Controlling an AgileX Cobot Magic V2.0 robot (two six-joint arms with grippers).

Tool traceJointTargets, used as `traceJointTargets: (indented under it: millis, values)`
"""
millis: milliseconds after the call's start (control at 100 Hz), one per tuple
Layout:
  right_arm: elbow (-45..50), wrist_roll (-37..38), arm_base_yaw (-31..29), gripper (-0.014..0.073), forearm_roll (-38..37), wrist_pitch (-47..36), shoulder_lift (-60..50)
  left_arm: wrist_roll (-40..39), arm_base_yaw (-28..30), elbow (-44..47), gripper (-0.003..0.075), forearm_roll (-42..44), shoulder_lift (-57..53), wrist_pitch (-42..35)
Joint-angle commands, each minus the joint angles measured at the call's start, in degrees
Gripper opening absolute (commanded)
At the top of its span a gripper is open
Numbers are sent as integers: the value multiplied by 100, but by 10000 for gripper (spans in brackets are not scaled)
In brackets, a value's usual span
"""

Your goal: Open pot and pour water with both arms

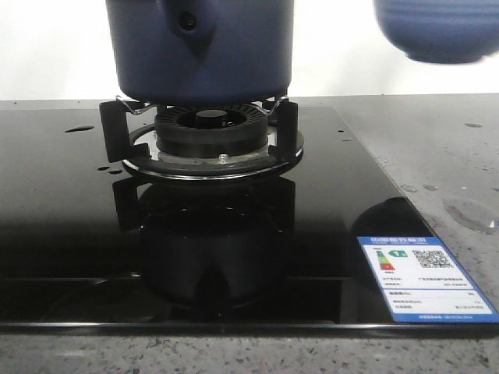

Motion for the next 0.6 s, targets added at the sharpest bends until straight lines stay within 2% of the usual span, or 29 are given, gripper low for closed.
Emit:
traceJointTargets:
  millis: [0, 230, 590]
  values:
    - [-514, 0, 190, -61, 338, -146, -131, -50, 11, -222, 368, -320, -209, -198]
    - [-1461, 113, 797, -55, 745, 16, 166, -50, 11, -222, 368, -308, -209, -199]
    - [-2769, 299, 1626, -55, 779, 285, 891, -73, 11, -222, 368, -275, -209, -391]
